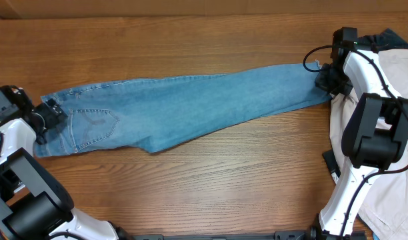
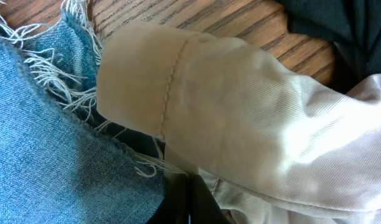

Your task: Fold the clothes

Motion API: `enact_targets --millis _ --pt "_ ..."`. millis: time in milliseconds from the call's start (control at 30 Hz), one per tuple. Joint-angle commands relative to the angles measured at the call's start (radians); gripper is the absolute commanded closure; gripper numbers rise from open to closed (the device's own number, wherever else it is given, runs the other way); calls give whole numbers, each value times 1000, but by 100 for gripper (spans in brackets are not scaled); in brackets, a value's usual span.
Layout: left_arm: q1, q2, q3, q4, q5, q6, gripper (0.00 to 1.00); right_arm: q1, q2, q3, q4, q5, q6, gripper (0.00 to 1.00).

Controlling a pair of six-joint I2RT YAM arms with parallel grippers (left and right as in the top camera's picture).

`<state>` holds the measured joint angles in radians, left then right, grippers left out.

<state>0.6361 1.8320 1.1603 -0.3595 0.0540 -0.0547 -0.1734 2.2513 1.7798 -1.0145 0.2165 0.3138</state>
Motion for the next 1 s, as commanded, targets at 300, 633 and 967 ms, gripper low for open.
enact_targets --millis 300,633,967 --pt "4 77 33 93 202 60 25 5 0 0 -8 6 -2 96" --pt "5 56 139 42 210 51 90 5 0 0 -13 6 -2 96" --pt "-20 81 233 81 198 -39 9 5 0 0 -13 6 -2 96"
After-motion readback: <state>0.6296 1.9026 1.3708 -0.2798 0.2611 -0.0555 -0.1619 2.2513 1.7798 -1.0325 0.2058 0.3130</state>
